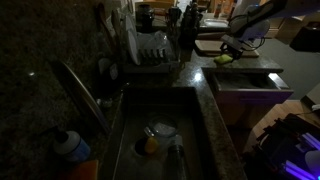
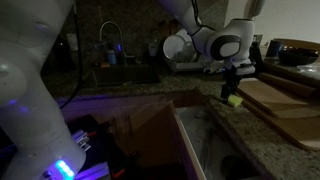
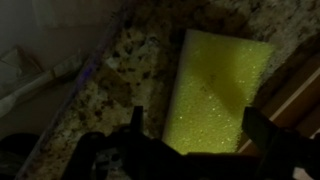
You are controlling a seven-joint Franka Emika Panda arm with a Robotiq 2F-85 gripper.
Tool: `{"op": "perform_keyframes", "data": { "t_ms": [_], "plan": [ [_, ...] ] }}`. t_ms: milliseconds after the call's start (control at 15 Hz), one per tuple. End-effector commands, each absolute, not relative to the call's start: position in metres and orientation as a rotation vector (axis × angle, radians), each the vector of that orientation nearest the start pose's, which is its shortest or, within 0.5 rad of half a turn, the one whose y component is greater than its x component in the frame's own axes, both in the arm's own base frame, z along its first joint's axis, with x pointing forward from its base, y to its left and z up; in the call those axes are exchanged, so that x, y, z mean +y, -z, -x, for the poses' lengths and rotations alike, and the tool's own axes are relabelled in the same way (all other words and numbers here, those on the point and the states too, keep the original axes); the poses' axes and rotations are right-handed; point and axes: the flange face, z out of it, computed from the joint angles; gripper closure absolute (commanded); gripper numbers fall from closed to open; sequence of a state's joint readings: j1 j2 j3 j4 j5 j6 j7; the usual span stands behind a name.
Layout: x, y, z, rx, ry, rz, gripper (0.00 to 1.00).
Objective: Put the sponge in the open drawer
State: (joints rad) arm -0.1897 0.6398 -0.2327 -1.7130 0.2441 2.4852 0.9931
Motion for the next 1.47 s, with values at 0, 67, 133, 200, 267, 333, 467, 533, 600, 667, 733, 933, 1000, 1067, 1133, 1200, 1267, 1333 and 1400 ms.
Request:
{"op": "perform_keyframes", "data": {
  "t_ms": [0, 67, 133, 200, 267, 333, 467, 533, 600, 667, 733, 933, 1000, 1067, 1133, 1200, 1267, 1333, 1400],
  "plan": [
    [-0.264, -0.244, -0.635, 2.160, 0.267, 2.188, 0.00],
    [-0.267, -0.242, -0.636, 2.147, 0.232, 2.190, 0.00],
    [-0.266, -0.243, -0.636, 2.148, 0.236, 2.190, 0.00],
    [-0.265, -0.243, -0.637, 2.147, 0.238, 2.191, 0.00],
    [-0.268, -0.238, -0.639, 2.159, 0.238, 2.178, 0.00],
    [-0.270, -0.236, -0.640, 2.170, 0.239, 2.169, 0.00],
    [-0.266, -0.240, -0.636, 2.159, 0.235, 2.183, 0.00],
    [-0.267, -0.239, -0.636, 2.164, 0.233, 2.181, 0.00],
    [-0.266, -0.239, -0.636, 2.163, 0.233, 2.181, 0.00],
    [-0.266, -0.239, -0.636, 2.163, 0.233, 2.181, 0.00],
    [-0.267, -0.236, -0.637, 2.166, 0.213, 2.172, 0.00],
    [-0.270, -0.233, -0.638, 2.188, 0.237, 2.165, 0.00],
    [-0.271, -0.233, -0.638, 2.197, 0.246, 2.162, 0.00],
    [-0.271, -0.233, -0.638, 2.211, 0.250, 2.156, 0.00],
    [-0.267, -0.237, -0.636, 2.181, 0.230, 2.167, 0.00],
    [-0.267, -0.237, -0.636, 2.183, 0.230, 2.165, 0.00],
    [-0.267, -0.237, -0.636, 2.183, 0.230, 2.165, 0.00],
    [-0.267, -0.237, -0.636, 2.183, 0.230, 2.165, 0.00],
    [-0.266, -0.246, -0.635, 2.184, 0.281, 2.158, 0.00]
  ]
}}
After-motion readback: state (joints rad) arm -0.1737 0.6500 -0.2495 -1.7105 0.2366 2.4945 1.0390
